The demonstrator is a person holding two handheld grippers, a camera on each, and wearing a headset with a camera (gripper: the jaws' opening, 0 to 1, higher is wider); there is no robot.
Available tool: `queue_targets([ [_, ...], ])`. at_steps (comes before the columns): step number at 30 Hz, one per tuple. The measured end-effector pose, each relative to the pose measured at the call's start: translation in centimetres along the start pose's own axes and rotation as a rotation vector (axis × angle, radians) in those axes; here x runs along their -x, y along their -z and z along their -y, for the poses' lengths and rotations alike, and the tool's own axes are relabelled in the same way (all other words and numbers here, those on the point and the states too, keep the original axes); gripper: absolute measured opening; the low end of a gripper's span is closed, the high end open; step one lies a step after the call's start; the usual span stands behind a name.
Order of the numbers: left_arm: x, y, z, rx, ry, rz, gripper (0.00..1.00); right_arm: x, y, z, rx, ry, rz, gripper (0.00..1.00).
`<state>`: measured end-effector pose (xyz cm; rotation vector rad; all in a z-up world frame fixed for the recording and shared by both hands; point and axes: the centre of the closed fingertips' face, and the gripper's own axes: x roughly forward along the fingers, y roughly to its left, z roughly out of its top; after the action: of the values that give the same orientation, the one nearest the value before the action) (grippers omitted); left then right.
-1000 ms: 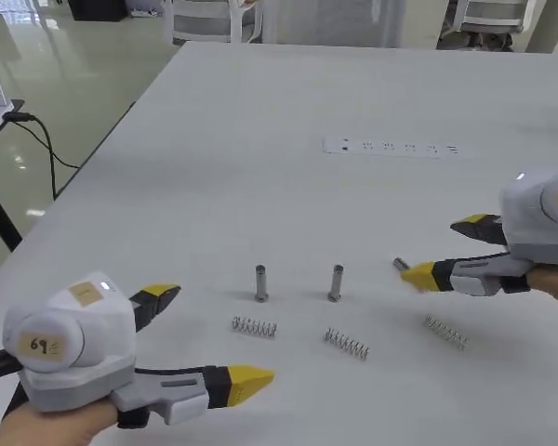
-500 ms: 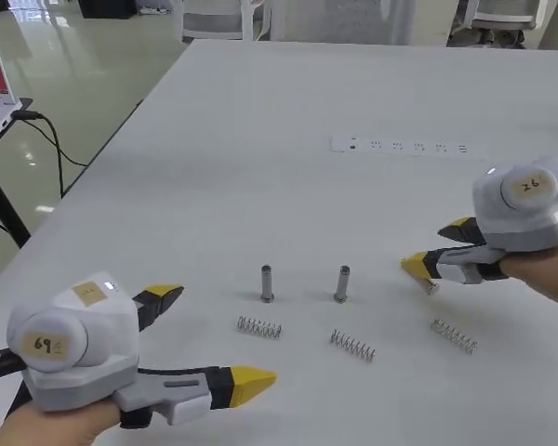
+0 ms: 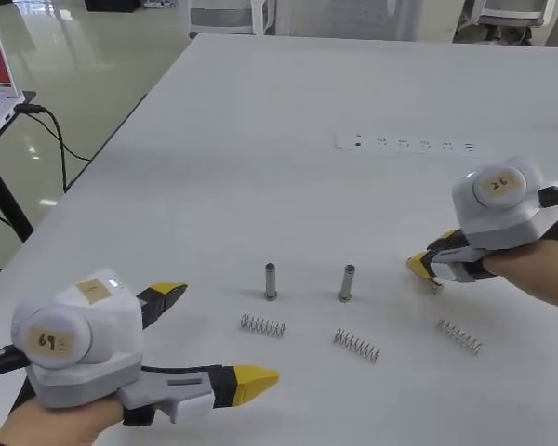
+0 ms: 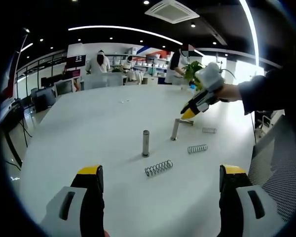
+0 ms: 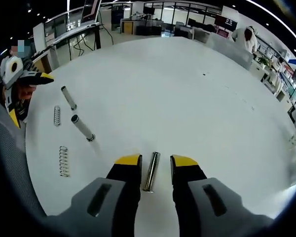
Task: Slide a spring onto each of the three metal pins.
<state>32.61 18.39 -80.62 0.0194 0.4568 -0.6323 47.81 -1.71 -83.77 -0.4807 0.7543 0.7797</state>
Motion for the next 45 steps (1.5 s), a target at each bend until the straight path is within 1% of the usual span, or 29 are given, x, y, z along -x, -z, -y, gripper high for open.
queue_targets([
  [1,0.0,0.0,0.0,0.001,0.001,0.001,0.97,-0.2,0.1,0.0,-0.003,-0.002,-0.012,0.24],
  [7,0.0,-0.1,-0.1,-0.002,0.000,0.002,0.97,-0.7,0.3,0.1,-0.008,0.003,-0.043,0.19],
  [12,0.0,-0.1,-0.1,-0.002,0.000,0.001,0.97,-1.0,0.6,-0.2,-0.009,-0.008,-0.068,0.19],
  [25,-0.1,0.0,-0.1,-0.008,0.003,-0.005,0.97,-1.6,0.9,-0.2,-0.021,-0.024,-0.104,0.15],
  [34,-0.1,0.1,-0.2,-0.001,0.000,-0.006,0.97,-1.8,1.2,0.0,-0.027,-0.024,-0.135,0.12],
  [40,0.0,0.2,-0.3,0.003,-0.003,-0.006,0.97,-1.9,1.1,-0.1,-0.036,-0.032,-0.141,0.11],
  [45,-0.1,0.2,-0.3,0.006,-0.004,-0.004,0.97,-1.9,1.2,0.0,-0.070,-0.038,-0.146,0.11],
])
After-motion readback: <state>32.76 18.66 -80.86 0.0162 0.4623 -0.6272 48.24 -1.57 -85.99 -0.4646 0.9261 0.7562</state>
